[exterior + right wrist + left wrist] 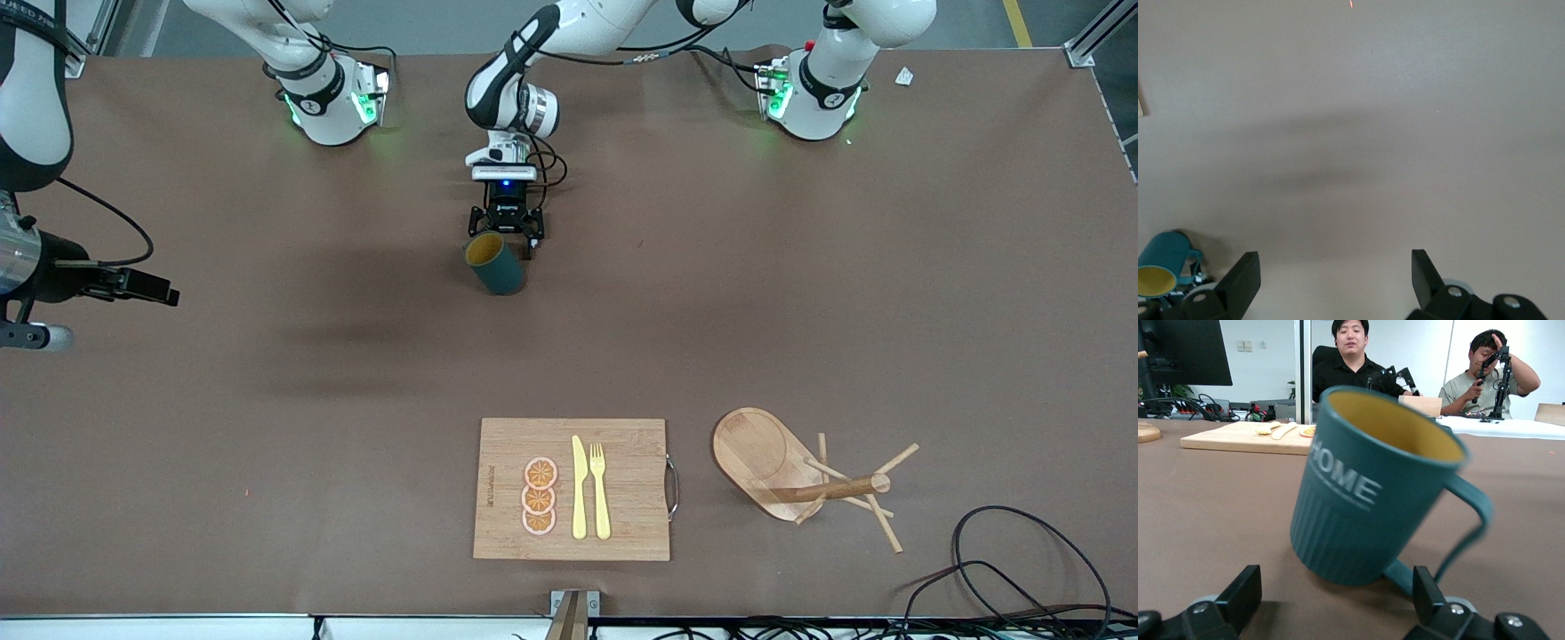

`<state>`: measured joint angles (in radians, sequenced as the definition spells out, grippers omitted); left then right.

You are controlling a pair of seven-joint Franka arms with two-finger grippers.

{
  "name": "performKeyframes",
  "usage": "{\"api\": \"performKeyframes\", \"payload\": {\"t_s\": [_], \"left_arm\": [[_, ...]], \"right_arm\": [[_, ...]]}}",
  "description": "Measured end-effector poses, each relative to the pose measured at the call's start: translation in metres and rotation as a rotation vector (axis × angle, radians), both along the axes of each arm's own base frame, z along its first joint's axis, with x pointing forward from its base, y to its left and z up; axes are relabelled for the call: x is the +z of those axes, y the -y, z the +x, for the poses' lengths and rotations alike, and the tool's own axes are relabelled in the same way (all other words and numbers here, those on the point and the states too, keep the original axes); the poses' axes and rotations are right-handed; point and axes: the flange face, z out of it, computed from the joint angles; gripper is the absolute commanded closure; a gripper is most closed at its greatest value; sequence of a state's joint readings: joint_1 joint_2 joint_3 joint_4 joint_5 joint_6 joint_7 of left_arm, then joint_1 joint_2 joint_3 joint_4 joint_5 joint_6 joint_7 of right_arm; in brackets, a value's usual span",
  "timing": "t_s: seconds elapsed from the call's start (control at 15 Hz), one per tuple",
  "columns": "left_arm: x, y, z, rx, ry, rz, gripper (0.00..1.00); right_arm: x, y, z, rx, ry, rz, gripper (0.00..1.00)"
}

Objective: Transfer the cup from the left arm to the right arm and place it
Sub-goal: 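Lower the mug onto the table and open the left gripper, then raise the left gripper away while the right gripper reaches the mug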

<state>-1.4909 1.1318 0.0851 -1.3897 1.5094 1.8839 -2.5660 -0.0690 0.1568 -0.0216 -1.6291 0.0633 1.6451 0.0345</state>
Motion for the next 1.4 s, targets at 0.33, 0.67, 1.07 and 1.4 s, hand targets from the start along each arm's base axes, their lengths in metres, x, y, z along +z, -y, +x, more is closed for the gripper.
{"api": "performKeyframes", "payload": {"t_s": [0.33,0.67,1.07,1.4], "left_arm": [[0.028,0.011,0.008,0.035,-0.009,-0.054,0.00],[0.049,0.021,-0.018,0.129,-0.137,-0.103,0.00],[0.182,0.044,-0.039,0.323,-0.406,-0.175,0.00],[0.305,0.028,0.009,0.455,-0.633,-0.231,0.00]], "right_arm": [[-0.004,-0.044,0.003,-0.059,0.002,-0.018,0.00],[-0.024,-0.073,0.005,-0.062,0.026,-0.024,0.00],[-0.059,-0.103,0.006,-0.029,0.084,-0.021,0.00],[-0.075,-0.110,0.004,-0.045,0.080,0.017,0.00]]}}
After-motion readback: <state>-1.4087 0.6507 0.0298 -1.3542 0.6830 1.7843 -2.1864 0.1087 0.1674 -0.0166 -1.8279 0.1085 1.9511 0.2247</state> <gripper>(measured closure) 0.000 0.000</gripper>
